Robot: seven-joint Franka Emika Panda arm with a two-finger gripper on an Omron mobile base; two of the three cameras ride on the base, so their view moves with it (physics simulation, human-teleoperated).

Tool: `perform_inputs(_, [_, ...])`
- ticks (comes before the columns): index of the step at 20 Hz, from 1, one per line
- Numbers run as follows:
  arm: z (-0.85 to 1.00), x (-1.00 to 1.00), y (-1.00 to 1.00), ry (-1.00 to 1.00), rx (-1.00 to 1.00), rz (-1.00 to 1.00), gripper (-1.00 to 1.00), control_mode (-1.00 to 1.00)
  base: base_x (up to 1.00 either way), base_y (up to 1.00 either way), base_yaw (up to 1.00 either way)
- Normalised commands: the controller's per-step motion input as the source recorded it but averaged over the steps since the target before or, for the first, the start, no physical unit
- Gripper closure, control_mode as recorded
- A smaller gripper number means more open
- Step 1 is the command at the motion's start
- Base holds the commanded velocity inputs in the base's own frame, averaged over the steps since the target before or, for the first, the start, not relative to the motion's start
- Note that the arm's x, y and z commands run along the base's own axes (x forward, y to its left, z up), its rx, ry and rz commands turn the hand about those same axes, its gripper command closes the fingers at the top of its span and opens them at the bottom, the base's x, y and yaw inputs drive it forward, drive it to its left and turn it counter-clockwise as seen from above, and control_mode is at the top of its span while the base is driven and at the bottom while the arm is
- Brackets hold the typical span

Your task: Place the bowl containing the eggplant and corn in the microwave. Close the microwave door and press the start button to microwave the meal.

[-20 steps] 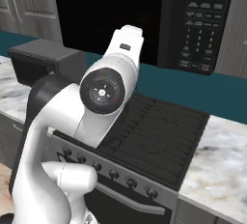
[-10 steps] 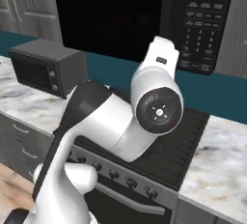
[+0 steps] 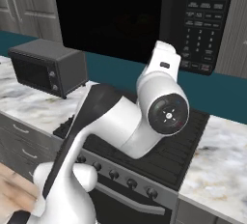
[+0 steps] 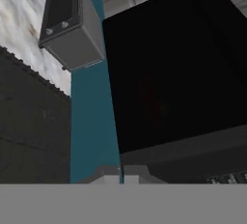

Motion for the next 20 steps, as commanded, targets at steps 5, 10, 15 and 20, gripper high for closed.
perform_inputs(5, [-0.04,0.38,-0.12,0.0,0.03,0.0,1.0,-1.0,0.0,0.0,0.0])
perform_inputs(10, [-0.17,0.2,-0.31,0.0,0.02,0.0,1.0,-1.0,0.0,0.0,0.0])
perform_inputs(15, [-0.14,0.33,-0.18,0.0,0.0,0.0,1.0,-1.0,0.0,0.0,0.0])
perform_inputs(20, [-0.02,0.41,-0.08,0.0,0.0,0.0,1.0,-1.0,0.0,0.0,0.0])
